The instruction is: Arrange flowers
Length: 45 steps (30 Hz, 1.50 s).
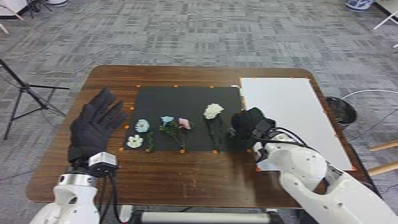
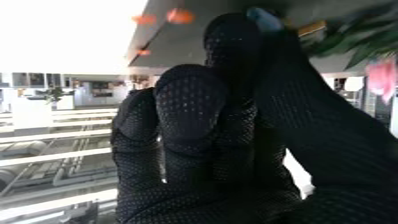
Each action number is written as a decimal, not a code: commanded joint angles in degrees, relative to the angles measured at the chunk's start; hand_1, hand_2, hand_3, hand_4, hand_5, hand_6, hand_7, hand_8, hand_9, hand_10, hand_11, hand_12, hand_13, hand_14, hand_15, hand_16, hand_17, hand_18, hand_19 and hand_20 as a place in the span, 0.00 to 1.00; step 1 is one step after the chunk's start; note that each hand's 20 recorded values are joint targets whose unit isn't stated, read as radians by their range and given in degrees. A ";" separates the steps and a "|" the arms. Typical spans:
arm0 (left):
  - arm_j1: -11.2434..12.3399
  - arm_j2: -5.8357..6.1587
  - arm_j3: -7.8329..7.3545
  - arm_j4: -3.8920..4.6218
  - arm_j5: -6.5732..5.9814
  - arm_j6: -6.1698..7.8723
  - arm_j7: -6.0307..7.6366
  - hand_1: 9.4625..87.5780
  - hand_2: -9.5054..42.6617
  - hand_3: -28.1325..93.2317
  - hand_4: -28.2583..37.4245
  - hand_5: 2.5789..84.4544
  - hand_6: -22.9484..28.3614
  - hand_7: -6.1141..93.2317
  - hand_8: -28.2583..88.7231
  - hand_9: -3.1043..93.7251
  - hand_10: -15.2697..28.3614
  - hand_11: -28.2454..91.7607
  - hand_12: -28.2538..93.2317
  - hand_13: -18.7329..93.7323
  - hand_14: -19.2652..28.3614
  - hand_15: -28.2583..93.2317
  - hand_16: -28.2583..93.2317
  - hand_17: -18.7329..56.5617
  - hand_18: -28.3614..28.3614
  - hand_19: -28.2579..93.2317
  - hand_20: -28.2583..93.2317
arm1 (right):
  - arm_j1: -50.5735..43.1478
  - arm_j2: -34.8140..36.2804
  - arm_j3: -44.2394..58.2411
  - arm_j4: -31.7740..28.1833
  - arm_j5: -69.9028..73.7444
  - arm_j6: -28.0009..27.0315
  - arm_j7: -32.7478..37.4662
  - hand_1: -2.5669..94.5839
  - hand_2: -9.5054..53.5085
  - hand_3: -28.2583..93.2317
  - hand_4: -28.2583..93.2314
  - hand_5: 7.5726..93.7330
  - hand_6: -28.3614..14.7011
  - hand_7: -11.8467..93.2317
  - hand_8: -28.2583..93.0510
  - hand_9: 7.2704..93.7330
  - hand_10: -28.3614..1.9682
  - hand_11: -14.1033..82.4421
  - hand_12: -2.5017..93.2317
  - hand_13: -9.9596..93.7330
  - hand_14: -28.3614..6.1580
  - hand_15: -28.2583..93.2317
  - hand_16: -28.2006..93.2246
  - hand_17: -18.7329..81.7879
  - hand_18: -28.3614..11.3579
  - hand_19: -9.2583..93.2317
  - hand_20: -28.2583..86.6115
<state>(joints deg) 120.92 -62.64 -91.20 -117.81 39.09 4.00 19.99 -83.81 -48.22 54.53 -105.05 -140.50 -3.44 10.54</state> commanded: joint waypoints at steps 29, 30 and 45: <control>-1.93 -1.74 3.20 1.97 4.82 0.14 -2.01 0.20 0.18 0.78 0.00 0.28 0.48 0.25 0.16 0.24 0.58 0.32 0.38 0.30 0.65 0.31 0.30 0.06 0.83 0.56 0.30 | -19.59 -4.27 53.40 -13.85 97.45 -15.55 0.53 0.15 0.12 0.88 0.03 0.25 0.61 0.19 0.17 0.23 0.54 0.14 0.26 0.28 0.48 0.20 0.57 0.15 0.21 0.41 0.40; -2.08 -1.96 3.50 2.01 5.09 0.57 -1.94 0.20 0.18 0.78 0.00 0.28 0.48 0.25 0.16 0.24 0.58 0.32 0.38 0.30 0.65 0.31 0.30 0.06 0.83 0.56 0.30 | -20.20 -5.35 53.89 -14.39 98.69 -16.06 1.65 0.15 0.13 0.87 0.03 0.25 0.61 0.19 0.17 0.23 0.54 0.14 0.26 0.28 0.48 0.20 0.57 0.14 0.20 0.40 0.40; -0.90 -6.88 5.02 2.59 4.58 0.27 -1.64 0.16 0.12 0.76 0.00 0.22 0.46 0.23 0.16 0.21 0.55 0.29 0.40 0.29 0.63 0.27 0.32 0.04 0.83 0.54 0.30 | -28.35 -17.62 58.43 -19.31 100.18 -18.64 7.80 0.10 0.25 0.82 0.03 0.16 0.58 0.13 0.18 0.13 0.59 0.10 0.19 0.20 0.52 0.10 0.56 0.02 0.24 0.40 0.30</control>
<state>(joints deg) 118.66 -67.54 -87.76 -115.58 46.40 4.31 17.78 -109.06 -64.53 113.30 -122.83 -51.63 -24.22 18.76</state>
